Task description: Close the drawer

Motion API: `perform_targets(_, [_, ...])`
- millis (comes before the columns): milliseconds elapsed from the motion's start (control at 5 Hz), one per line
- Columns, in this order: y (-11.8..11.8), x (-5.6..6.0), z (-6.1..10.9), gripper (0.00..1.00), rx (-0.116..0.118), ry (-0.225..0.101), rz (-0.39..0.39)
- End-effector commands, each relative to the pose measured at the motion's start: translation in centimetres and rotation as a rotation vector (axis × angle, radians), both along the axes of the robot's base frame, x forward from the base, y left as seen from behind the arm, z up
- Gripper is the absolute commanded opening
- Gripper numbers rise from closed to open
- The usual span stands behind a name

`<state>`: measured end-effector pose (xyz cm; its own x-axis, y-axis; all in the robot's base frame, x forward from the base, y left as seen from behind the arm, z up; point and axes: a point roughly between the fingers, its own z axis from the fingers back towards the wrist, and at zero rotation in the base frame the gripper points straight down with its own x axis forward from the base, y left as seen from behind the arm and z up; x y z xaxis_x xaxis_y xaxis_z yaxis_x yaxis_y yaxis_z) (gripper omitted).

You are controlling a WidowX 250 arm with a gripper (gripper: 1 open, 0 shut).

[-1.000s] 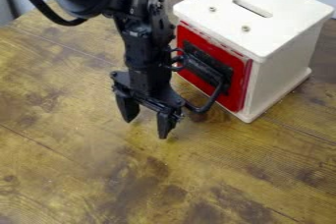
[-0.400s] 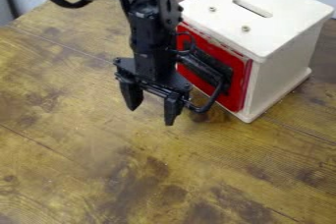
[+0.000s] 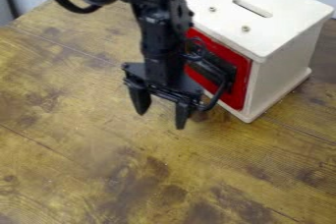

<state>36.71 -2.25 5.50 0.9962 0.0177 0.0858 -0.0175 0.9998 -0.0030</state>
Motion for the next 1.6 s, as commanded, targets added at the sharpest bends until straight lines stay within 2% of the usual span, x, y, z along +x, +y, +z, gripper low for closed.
perform_targets(0, [-1.2, 1.2, 4.3, 1.00, 0.002, -0.110, 0.020])
perform_targets(200, [-1.6, 1.3, 5.3, 1.00, -0.003, -0.129, 0.049])
perform_targets(400, [-0.5, 1.4, 4.4, 1.00, -0.004, -0.146, 0.100])
perform_targets(600, [0.4, 1.0, 3.3, 1.00, 0.006, -0.116, 0.150])
perform_targets(1000, [1.0, 0.9, 2.0, 1.00, 0.008, -0.076, 0.143])
perform_targets(1200, [0.7, 0.8, 1.6, 1.00, 0.005, -0.063, 0.161])
perform_targets(1400, [0.4, 0.8, 1.1, 1.00, 0.000, -0.065, 0.178])
